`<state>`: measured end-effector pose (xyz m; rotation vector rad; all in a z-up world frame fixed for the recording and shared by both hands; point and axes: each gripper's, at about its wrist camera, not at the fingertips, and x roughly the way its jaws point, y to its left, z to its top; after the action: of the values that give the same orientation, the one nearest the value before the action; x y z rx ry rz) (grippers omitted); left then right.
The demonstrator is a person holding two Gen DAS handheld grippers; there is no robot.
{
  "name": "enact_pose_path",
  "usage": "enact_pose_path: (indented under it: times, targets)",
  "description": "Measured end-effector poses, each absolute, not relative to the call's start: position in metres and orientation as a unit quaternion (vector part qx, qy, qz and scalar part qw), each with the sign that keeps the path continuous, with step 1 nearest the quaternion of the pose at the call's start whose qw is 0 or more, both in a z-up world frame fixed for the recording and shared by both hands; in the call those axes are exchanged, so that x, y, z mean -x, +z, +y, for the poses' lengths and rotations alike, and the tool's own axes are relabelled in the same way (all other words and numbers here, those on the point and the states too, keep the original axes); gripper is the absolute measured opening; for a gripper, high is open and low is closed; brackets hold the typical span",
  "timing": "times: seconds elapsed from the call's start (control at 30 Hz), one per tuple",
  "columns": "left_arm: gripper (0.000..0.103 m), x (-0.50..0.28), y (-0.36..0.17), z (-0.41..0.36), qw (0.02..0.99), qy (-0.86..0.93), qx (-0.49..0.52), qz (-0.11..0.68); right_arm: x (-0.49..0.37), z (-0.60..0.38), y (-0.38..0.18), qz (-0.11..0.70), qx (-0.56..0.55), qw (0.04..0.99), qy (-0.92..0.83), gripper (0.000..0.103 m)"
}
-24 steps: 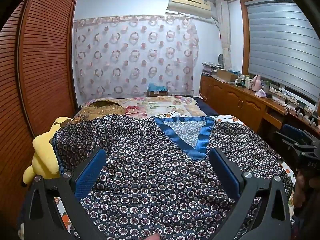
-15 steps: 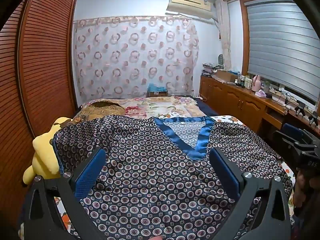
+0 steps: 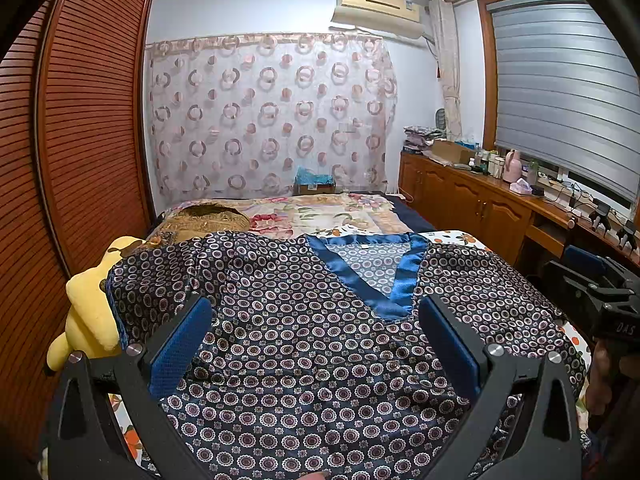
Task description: Fold small clothes
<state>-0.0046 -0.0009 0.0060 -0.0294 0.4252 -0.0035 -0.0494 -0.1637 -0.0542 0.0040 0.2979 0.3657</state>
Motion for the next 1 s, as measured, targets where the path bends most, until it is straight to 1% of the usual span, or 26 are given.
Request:
enact_pose_path:
  times: [1.0]
  targets:
    - [0.103, 0.0062, 0.0075, -0.0024, 0.978, -0.003, 0.014, 0.209, 0.0468, -0.1574, -0.056, 0.145, 0.0, 0.972, 0.185, 0.103]
